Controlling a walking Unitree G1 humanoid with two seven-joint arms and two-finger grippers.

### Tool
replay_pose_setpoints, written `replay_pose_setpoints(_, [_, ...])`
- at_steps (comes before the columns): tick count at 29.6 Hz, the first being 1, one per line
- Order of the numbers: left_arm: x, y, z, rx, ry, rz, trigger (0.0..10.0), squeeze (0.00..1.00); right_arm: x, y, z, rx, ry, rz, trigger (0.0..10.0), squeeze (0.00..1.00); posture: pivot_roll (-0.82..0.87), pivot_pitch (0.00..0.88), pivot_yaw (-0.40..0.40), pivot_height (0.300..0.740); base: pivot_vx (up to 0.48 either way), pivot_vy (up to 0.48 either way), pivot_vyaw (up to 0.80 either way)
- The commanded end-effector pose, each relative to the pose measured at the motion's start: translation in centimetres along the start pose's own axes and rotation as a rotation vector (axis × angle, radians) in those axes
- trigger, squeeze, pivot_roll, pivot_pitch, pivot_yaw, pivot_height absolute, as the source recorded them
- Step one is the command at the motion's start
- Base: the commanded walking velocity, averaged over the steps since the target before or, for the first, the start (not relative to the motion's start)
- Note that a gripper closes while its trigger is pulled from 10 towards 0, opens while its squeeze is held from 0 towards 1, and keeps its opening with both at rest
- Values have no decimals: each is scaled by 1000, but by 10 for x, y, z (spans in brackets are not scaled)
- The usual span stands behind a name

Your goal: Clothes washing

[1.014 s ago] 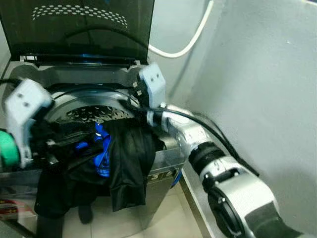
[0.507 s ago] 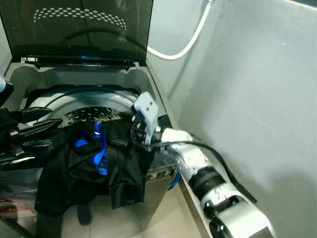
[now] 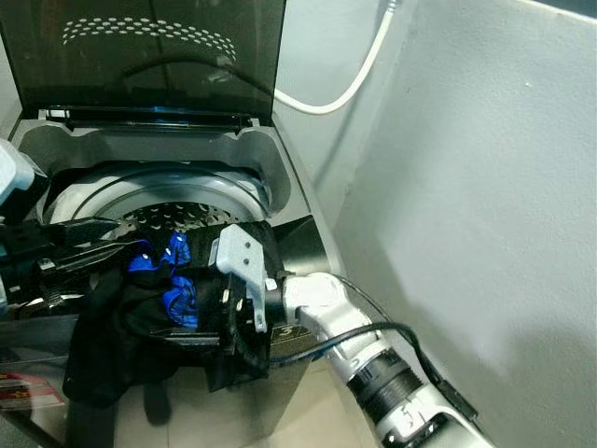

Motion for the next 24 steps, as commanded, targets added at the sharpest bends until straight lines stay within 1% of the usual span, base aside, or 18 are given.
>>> replay_pose_setpoints(1, [3,-7,3,-1,-14,-35,10000,0,4,2,-11,-51,45,-35,10000,0,66,89,-122,740,0,0,0])
replay_pose_setpoints(2, [4,-8,3,-2,-13,-36,10000,0,7,1,-13,-109,64,-70,10000,0,66,89,-124,740,0,0,0])
replay_pose_setpoints(4, [4,-8,3,-2,-13,-36,10000,0,7,1,-13,-109,64,-70,10000,0,66,89,-124,740,0,0,0])
replay_pose_setpoints(6, [4,-9,2,-3,-10,-37,10000,0,12,2,-15,-172,77,-105,10000,0,70,90,-128,740,0,0,0])
replay_pose_setpoints(11, [3,-9,2,-2,-4,-32,10000,0,16,6,-13,-190,70,-110,10000,0,70,90,-131,740,0,0,0])
replay_pose_setpoints(12, [3,-9,1,-2,-2,-31,10000,0,16,6,-13,-197,70,-108,2824,0,67,89,-132,740,0,0,0])
replay_pose_setpoints(15, [3,-10,1,-2,-2,-30,10000,0,16,6,-13,-201,70,-107,2824,0,67,90,-132,740,0,0,0])
replay_pose_setpoints(16, [3,-10,1,-3,-1,-30,10000,0,16,6,-13,-205,71,-109,0,0,65,89,-131,740,0,0,0])
replay_pose_setpoints(24, [5,-11,0,-3,2,-32,10000,0,16,4,-14,-225,72,-127,0,0,61,90,-129,740,0,0,0])
Point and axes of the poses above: a point about 5 cm out from each wrist's last joint towards the gripper, its own x axis pointing out of the wrist towards the gripper, its own z axis along the axis of the wrist's last joint, y = z × x, the point moved 5 cm from there along x, pointing out of the wrist towards the gripper, and after that the axes turned 14 degrees about x, right-handed, at the moved point
